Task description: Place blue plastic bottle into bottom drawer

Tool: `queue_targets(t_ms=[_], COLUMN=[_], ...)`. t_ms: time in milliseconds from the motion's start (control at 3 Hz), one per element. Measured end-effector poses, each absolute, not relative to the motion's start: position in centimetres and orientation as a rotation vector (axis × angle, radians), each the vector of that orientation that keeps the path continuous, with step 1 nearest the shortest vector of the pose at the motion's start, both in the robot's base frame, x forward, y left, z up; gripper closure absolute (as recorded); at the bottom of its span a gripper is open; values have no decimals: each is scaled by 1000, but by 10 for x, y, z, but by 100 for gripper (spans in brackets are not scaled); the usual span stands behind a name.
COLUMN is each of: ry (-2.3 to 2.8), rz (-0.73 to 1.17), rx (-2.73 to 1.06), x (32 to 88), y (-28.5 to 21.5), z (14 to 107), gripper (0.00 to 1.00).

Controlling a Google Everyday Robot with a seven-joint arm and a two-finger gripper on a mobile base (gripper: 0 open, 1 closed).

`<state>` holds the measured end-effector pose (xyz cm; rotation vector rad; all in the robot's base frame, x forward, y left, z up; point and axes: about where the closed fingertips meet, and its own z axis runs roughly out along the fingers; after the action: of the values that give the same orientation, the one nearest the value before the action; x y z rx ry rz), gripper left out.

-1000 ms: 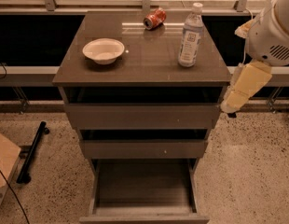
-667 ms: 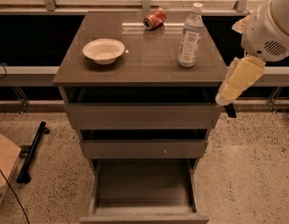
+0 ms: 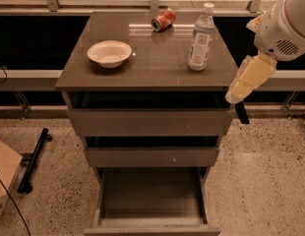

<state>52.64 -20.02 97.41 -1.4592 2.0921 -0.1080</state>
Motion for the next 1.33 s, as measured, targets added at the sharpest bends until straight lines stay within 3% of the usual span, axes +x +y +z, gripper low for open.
queue_targets(t_ms=[1333], ry=[1889], rz=[186], rx=[-1089], x=[645], y=[-151], z=[936], gripper=[0])
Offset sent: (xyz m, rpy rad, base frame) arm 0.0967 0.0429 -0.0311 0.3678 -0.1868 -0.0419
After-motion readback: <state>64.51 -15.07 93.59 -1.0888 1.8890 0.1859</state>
